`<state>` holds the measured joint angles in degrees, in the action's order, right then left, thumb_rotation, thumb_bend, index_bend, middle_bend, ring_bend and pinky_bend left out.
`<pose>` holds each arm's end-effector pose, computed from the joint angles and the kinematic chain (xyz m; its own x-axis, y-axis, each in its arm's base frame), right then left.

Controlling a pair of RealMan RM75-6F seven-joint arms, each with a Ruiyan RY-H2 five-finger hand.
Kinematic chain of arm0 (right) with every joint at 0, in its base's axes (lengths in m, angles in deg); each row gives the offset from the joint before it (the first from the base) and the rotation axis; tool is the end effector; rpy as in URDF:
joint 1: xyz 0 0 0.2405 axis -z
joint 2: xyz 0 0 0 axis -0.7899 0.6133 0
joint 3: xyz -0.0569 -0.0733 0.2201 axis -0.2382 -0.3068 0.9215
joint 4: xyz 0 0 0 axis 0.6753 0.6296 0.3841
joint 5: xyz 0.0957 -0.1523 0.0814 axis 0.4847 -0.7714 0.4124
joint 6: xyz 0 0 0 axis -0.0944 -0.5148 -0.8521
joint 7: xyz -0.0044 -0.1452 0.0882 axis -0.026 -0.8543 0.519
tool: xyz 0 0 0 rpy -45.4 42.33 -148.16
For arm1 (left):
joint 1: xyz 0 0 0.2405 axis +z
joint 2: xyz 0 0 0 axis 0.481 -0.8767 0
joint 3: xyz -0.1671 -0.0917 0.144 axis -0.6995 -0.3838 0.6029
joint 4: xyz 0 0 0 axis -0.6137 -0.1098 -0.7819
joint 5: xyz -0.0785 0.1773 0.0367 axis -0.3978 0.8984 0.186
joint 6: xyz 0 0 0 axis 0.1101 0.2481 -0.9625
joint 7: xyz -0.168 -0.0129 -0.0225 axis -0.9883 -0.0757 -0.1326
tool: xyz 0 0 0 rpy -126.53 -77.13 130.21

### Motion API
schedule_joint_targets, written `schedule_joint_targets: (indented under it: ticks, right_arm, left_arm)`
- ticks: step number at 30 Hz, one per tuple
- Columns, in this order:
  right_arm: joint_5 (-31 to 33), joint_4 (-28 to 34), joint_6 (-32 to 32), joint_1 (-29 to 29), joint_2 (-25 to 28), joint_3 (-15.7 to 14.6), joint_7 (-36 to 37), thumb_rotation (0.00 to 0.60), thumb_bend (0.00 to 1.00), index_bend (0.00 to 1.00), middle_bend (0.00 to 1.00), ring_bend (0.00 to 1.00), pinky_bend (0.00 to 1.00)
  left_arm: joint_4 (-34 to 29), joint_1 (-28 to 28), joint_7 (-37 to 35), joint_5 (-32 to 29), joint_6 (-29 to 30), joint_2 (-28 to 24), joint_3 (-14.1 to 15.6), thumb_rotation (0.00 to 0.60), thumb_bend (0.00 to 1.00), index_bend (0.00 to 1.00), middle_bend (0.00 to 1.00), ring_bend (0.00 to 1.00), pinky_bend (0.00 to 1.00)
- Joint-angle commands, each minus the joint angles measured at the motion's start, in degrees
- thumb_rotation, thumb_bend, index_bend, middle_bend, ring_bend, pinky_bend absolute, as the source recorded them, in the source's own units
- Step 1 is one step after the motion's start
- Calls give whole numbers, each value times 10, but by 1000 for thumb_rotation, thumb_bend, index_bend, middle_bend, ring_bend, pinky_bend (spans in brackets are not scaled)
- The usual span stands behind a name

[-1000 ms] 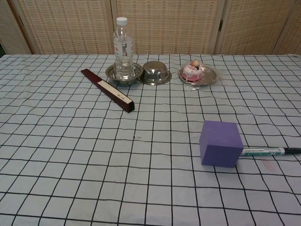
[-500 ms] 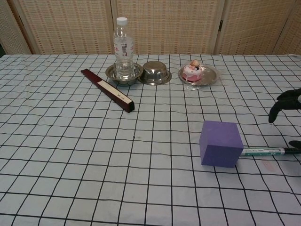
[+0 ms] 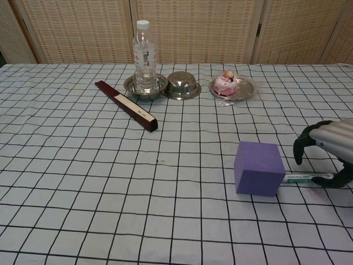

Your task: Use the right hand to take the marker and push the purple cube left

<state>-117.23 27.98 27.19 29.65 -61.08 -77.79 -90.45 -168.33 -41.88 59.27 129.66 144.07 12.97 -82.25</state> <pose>-0.2352 -0.2663 -0.0038 0.6720 -0.3064 0.6742 -0.7400 -0.3147 0.5945 -0.3233 0.2547 0.1519 0.4289 0.1355 0.8931 0.9019 -0.0080 -0.4319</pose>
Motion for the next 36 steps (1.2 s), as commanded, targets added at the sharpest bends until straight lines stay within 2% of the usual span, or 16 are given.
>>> schedule_joint_targets:
  ticks: [1,6,12,16,23,26,31,36]
  right_arm:
    - [15,1,-3,-4,-4,-7,-19,600,218,436,346,157,137]
    - [32,2,-4,-10,-8,-10,-35,600,218,443,357,172,141]
    - [36,0,4,-13,-13,-17,-40,600,221,519,411,220,167]
    - [36,-2,12,-14,-16,-24,-49,600,239,569,456,252,187]
    - [49,2,13,-17,-16,-33,-72,600,243,575,467,261,198]
    - [44,5,20,-16,-16,-37,-73,600,251,609,514,307,226]
    - [48,4,21,-18,-17,-44,-82,600,288,721,644,443,293]
    - [49,-3,25,-17,-22,-47,-81,600,338,801,716,513,331]
  left_arm:
    - [2,-2,-3,1,-3,0,1,600,486,0,0,0,147]
    - [4,-4,-5,1,-6,0,2,600,485,0,0,0,148]
    - [6,-5,-3,-2,-9,0,3,600,486,0,0,0,147]
    - [14,-3,36,-24,-4,10,-4,600,489,0,0,0,148]
    - [4,-1,76,-52,-5,15,-11,600,487,0,0,0,148]
    - [0,0,77,-53,-5,14,-11,600,487,0,0,0,147]
    - [-3,0,79,-58,-7,12,-11,600,489,0,0,0,147]
    - [-8,3,84,-58,-2,10,-11,600,489,0,0,0,147]
